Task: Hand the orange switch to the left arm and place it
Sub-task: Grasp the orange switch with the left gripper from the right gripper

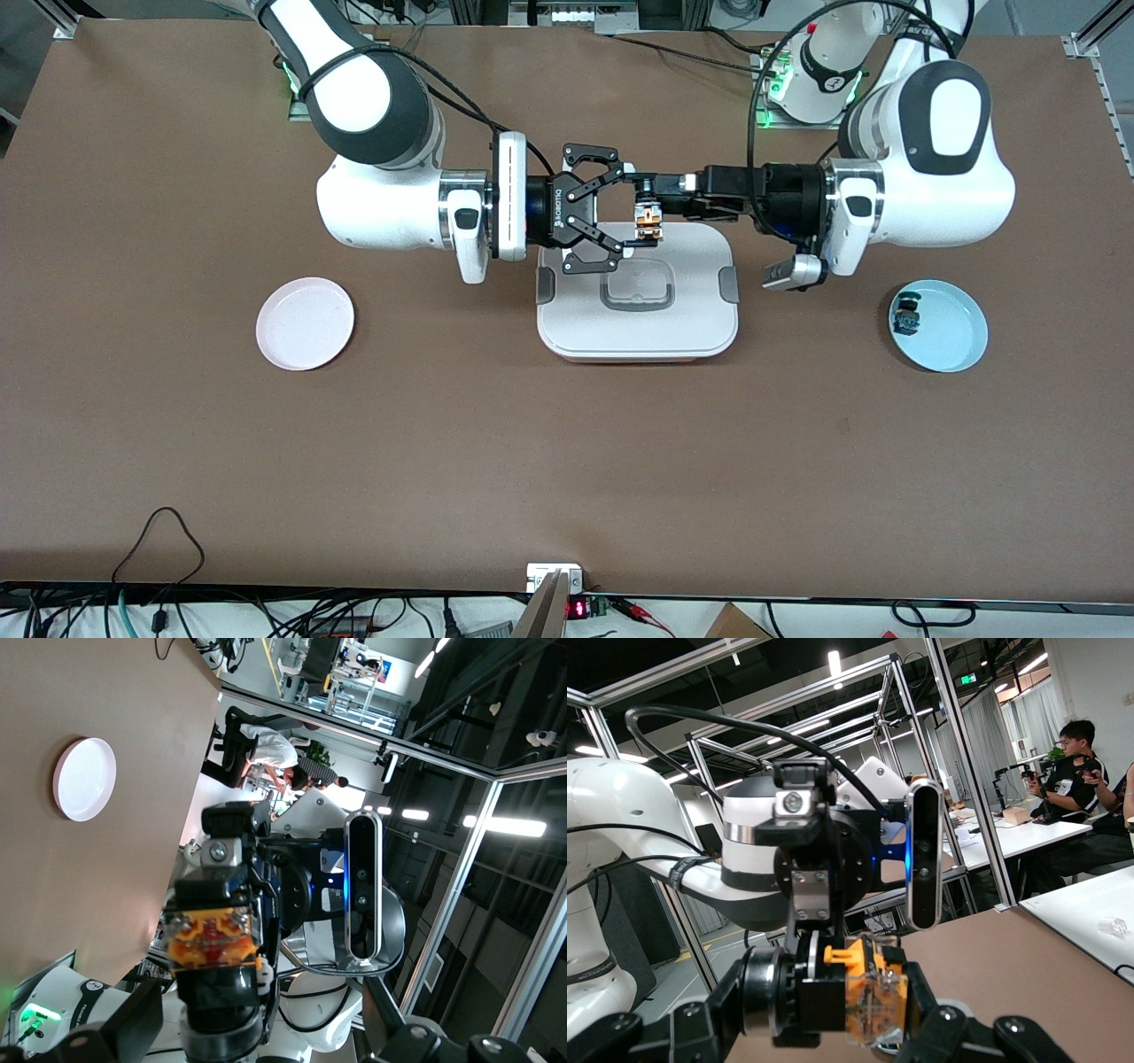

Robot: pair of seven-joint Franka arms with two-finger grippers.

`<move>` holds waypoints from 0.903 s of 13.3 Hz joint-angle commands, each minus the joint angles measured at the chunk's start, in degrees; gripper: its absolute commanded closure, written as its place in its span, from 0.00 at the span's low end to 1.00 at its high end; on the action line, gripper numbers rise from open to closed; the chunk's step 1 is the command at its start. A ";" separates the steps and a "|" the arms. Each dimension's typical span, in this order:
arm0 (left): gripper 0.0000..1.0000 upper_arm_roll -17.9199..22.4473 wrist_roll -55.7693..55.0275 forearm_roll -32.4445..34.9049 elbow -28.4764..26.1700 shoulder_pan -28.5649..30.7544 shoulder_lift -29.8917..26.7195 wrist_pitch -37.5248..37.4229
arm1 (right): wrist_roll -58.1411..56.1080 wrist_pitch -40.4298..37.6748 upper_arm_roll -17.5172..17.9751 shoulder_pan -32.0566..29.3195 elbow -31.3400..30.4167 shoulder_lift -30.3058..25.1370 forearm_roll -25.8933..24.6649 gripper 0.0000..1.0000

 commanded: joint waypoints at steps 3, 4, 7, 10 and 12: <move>0.70 -0.44 -0.19 -1.14 -1.88 0.70 -1.17 0.90 | -0.90 0.79 -0.86 1.33 1.77 0.82 1.09 1.00; 0.91 -0.36 -0.19 -0.97 -1.88 0.70 -0.82 0.90 | -0.90 0.88 -0.94 1.50 1.69 0.82 1.09 1.00; 1.00 -0.27 -0.27 -0.61 -1.88 1.14 -0.55 0.81 | -0.90 2.37 -1.29 2.12 1.69 0.64 0.91 1.00; 1.00 0.43 -0.89 -0.53 -1.79 1.67 -0.73 0.28 | -0.90 2.29 -1.29 2.12 1.60 0.64 0.91 1.00; 1.00 0.52 -1.50 -0.35 -1.79 3.33 -1.25 -2.07 | -0.90 2.11 -1.29 2.12 1.51 0.55 1.09 0.01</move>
